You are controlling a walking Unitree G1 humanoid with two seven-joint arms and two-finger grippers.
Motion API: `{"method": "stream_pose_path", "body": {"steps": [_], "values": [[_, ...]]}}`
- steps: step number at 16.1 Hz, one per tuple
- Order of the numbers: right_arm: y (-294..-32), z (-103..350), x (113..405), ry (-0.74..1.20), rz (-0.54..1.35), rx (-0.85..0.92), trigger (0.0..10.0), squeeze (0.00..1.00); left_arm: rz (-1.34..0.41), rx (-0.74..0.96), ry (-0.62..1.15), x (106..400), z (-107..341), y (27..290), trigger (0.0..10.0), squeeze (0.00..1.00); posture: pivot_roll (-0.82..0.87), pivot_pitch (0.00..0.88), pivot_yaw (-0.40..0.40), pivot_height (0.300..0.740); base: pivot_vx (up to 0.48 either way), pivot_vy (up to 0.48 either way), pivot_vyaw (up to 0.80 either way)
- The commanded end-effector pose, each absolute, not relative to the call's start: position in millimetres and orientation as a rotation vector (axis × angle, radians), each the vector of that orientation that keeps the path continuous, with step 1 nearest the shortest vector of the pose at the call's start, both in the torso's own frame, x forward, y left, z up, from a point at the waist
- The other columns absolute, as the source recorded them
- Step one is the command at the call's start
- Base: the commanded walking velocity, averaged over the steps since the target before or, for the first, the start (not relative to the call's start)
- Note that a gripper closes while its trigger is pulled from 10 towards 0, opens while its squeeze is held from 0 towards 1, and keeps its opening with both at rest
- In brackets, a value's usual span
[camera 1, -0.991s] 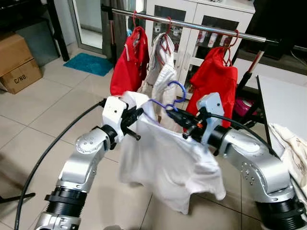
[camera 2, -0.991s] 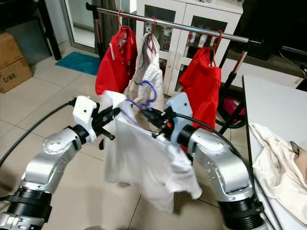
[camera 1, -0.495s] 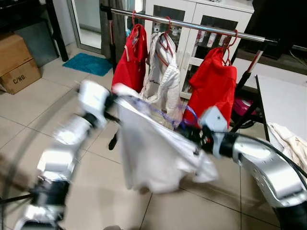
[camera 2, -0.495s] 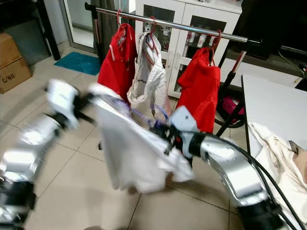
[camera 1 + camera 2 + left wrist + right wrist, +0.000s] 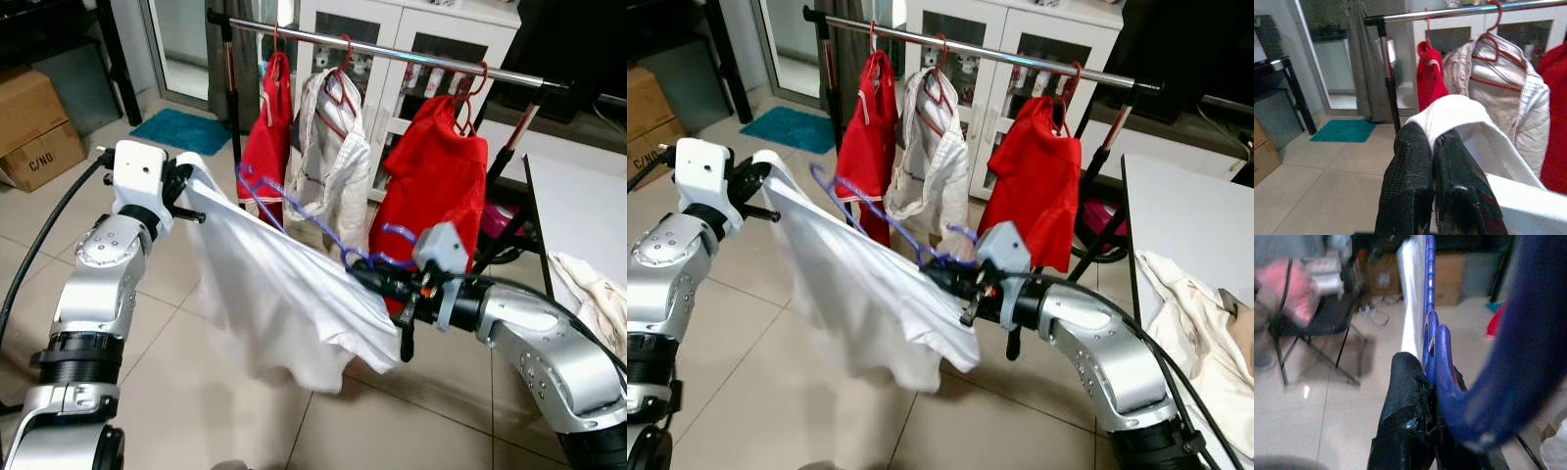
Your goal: Hang hanger
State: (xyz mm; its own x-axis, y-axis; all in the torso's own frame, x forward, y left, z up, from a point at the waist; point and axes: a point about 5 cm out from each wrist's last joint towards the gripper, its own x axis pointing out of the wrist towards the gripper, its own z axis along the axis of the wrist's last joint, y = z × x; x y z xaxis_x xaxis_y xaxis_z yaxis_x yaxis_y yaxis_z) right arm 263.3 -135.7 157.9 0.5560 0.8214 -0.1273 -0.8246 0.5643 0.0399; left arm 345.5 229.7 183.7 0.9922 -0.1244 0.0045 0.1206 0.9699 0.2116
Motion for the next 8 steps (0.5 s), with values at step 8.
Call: {"method": "stream_pose_path", "body": {"steps": [8], "values": [[-158.4,183.2,304.8,-0.072,0.412,0.309,0.0,0.00,-1.005,0.206,0.205,276.2,144.4,146.8,0.0,0.00,0.05,0.000,-0.073,0.740,0.000,0.000,0.00]]}}
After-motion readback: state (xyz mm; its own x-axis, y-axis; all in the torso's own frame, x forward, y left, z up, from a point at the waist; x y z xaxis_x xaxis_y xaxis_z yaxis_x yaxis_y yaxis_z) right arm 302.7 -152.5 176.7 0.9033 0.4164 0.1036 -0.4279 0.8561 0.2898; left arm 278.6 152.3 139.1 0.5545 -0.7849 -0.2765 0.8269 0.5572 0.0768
